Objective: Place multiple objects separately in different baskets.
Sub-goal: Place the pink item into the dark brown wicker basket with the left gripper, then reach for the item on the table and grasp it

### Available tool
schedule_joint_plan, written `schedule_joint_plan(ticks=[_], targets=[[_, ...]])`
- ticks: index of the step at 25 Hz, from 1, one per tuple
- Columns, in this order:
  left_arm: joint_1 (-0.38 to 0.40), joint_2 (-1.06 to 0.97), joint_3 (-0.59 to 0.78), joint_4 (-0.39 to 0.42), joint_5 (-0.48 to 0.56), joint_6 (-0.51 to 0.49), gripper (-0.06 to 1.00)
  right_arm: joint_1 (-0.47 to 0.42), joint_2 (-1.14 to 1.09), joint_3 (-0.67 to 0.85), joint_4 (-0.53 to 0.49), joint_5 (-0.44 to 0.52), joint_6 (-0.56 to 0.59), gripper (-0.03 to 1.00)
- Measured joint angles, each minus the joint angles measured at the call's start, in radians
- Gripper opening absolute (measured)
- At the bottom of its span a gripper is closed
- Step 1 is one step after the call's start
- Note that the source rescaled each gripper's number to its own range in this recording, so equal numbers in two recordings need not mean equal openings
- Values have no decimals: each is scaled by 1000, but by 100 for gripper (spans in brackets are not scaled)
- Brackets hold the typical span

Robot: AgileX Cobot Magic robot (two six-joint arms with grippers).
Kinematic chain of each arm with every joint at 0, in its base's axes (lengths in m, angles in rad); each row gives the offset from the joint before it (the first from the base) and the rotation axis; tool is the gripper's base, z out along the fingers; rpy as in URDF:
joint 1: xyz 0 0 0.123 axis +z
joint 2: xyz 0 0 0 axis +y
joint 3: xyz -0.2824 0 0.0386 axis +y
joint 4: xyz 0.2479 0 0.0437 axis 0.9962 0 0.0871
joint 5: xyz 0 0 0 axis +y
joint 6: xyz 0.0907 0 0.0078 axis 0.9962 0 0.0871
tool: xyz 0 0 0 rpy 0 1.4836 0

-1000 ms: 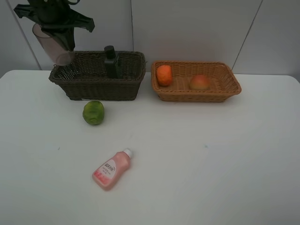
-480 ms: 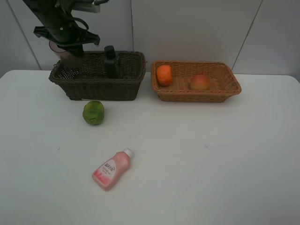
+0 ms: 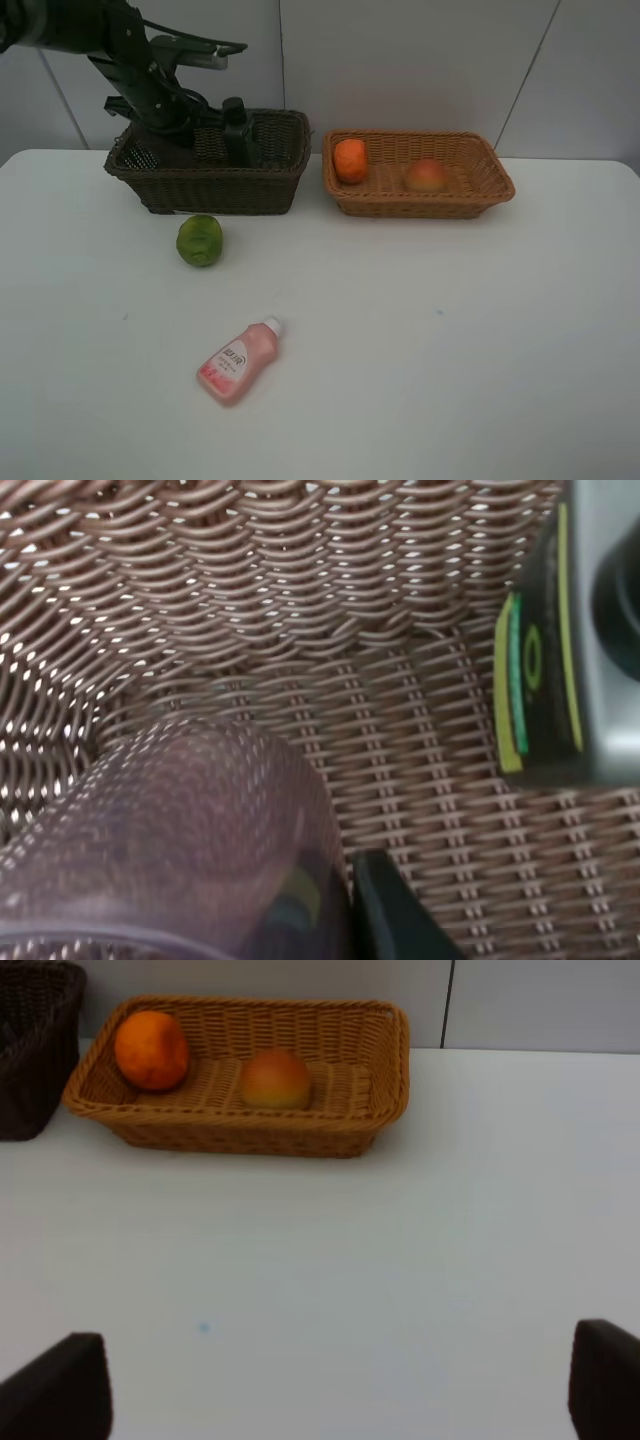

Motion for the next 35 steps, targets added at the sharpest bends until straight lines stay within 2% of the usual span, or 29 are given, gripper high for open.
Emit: schedule_joint_plan(ticks=[8,11,13,16,18,20,22,27,35], targets=[[0,28,0,-26,-16,-1,9,0,0,0,0,0,0,97],[0,28,0,-34,-15,-1,13,0,0,0,0,0,0,97],[0,28,0,-39,-15,-1,26,0,0,0,0,0,0,97],[0,28,0,-43,-14,-1,60,0,0,0,0,0,0,97],[0,28,0,-44,-13,-2,79,0,0,0,0,0,0,97],[0,28,0,-44,-13,-7,89,0,0,0,0,0,0,97],[0,21,0,-45,-12,-9,93,0,0,0,0,0,0,97],[0,-34,0,-48,5,-13,94,0,0,0,0,0,0,97],[-17,-140,0,-52,179,-21,94,0,0,0,0,0,0,97]])
